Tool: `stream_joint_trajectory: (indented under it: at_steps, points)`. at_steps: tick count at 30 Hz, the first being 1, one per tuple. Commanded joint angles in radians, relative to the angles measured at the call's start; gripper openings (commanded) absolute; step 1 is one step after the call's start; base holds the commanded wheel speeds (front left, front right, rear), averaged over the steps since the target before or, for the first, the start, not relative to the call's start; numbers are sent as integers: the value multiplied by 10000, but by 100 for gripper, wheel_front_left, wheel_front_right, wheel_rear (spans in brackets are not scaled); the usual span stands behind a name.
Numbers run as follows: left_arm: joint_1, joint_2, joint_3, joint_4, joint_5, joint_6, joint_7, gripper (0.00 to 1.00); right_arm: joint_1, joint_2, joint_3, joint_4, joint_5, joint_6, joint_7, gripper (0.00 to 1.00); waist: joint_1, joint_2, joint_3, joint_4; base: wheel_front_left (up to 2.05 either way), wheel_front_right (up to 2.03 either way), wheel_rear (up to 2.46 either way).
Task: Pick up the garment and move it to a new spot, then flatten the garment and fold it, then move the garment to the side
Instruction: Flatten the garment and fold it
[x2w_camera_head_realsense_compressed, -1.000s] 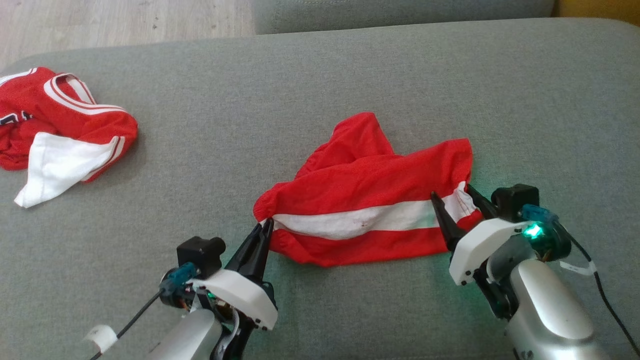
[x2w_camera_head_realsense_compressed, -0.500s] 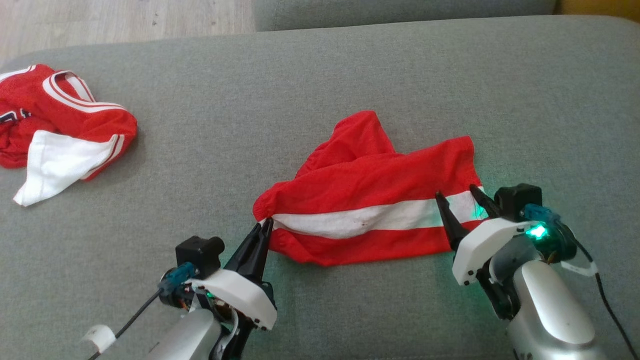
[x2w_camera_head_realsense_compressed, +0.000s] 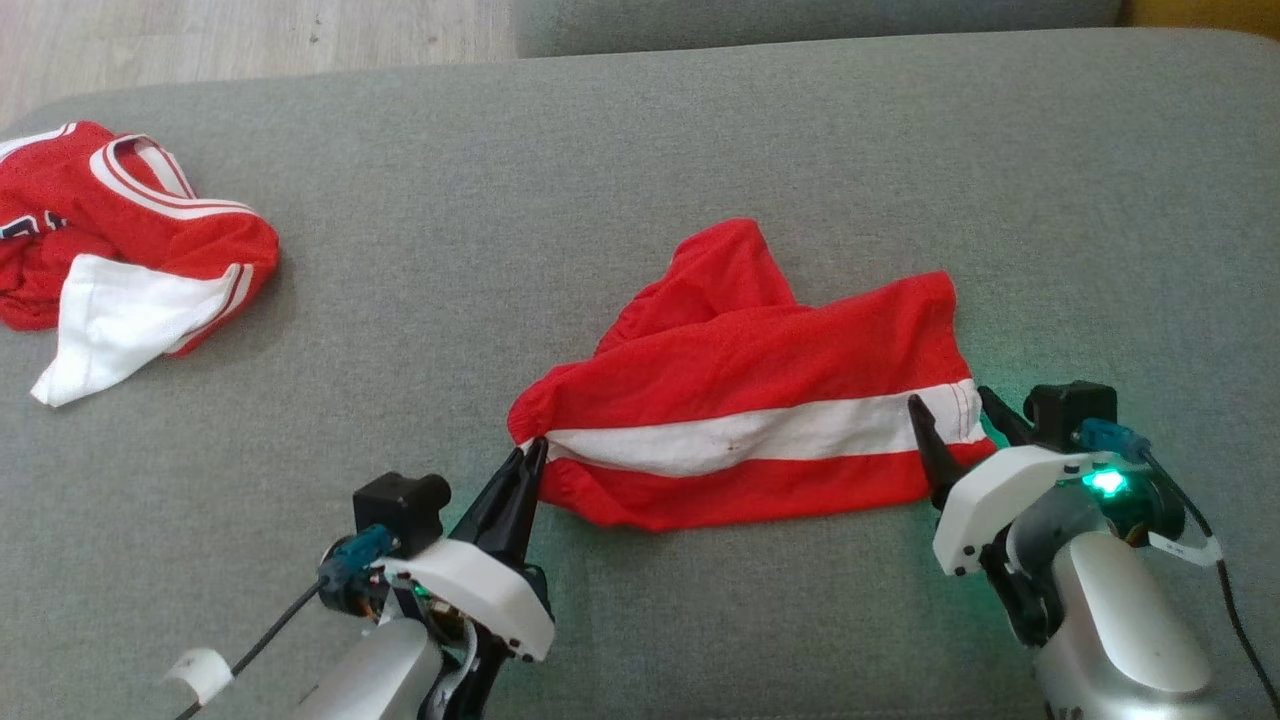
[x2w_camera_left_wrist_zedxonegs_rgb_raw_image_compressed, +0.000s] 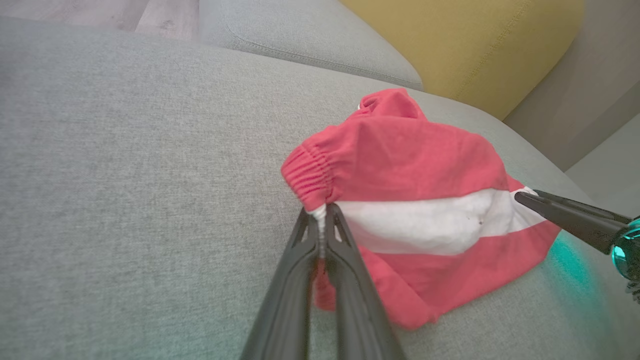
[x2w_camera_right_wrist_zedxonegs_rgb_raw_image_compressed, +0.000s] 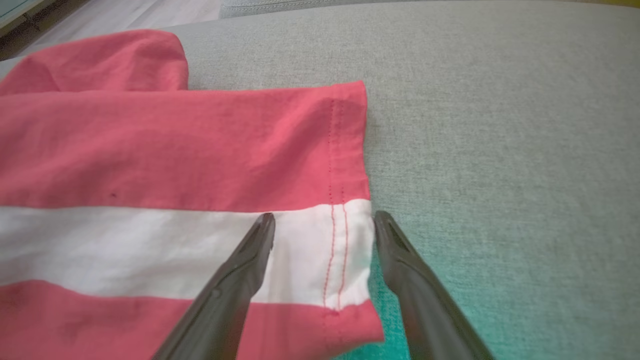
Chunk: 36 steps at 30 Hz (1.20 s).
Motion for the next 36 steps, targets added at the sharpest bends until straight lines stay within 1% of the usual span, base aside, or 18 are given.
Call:
stream_joint_trajectory:
  at_steps: [1, 6, 15, 23, 30, 36]
  points:
    - [-313, 210, 270, -285, -103, 58, -48, 0, -219, 79, 143, -271, 12, 75, -123, 100, 0, 0, -2, -5, 0, 0, 0]
    - [-329, 227, 245, -311, -129, 61, -35, 0, -227, 116, 19, -101, -67, 75, -110, 100, 0, 0, 30, -33, 0, 0, 0]
    - [-349, 255, 189, -319, -172, 77, 4, 0, -385, 176, 449, -198, -3, 75, -180, 100, 0, 0, 42, -34, 0, 0, 0]
    - [-349, 264, 157, -329, -214, 118, 5, 0, -288, 212, 488, -722, -228, 75, -215, 100, 0, 0, 42, -25, 0, 0, 0]
    - [-364, 293, 121, -353, -252, 119, 24, 0, -123, 239, 587, -1117, -280, 75, 66, 100, 0, 0, 66, -60, 0, 0, 0]
    - [-385, 310, 89, -339, -276, 122, 30, 0, -57, 247, 347, -1200, -447, 75, 147, 100, 0, 0, 69, -31, 0, 0, 0]
